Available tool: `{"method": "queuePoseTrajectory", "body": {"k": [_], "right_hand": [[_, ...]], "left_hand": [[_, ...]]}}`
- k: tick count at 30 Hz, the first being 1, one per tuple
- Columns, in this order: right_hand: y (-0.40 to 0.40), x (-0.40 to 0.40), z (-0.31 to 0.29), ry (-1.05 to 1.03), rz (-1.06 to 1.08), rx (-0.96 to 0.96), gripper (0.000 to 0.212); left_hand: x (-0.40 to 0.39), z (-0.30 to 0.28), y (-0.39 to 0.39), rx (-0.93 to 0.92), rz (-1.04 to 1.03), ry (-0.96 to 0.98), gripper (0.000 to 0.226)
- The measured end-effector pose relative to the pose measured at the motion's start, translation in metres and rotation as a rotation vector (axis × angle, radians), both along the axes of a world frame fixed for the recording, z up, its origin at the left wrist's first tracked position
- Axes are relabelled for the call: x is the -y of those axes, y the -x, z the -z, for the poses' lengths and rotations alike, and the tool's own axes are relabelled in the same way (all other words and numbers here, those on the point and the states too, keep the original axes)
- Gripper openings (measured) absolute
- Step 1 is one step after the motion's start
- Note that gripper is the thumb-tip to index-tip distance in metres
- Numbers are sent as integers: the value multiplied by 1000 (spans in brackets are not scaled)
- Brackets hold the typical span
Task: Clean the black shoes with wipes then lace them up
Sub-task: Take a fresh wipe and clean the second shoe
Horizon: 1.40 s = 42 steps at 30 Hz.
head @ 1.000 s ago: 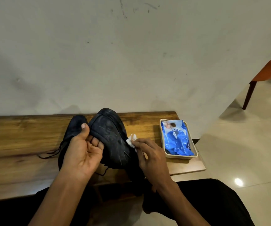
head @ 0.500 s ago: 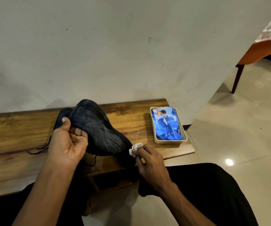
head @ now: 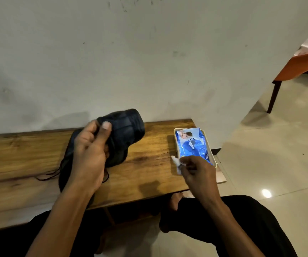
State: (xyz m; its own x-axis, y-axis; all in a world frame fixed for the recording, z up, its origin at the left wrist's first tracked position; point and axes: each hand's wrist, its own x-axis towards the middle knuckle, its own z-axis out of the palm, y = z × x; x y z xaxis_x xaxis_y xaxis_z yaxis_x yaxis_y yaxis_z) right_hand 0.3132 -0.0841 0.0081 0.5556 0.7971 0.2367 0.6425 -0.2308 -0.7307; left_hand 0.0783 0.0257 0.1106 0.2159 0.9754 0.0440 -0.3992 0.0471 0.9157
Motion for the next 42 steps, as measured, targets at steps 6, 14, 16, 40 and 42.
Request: {"method": "queuePoseTrajectory", "body": {"k": [6, 14, 16, 40, 42], "right_hand": [[-20, -5, -20, -136, 75, -81, 26], [-55, -11, -33, -165, 150, -55, 25], [-65, -13, -35, -156, 165, -33, 25], [-116, -87, 1, 282, 63, 159, 24], [-111, -85, -3, 266, 53, 136, 21]], "left_hand": [[6, 11, -12, -443, 140, -354, 12], [5, 35, -23, -944, 166, -767, 19], [4, 39, -25, -1051, 182, -835, 21], [-15, 104, -23, -1456, 358, -950, 18], [-13, 101, -24, -1464, 375, -934, 19]]}}
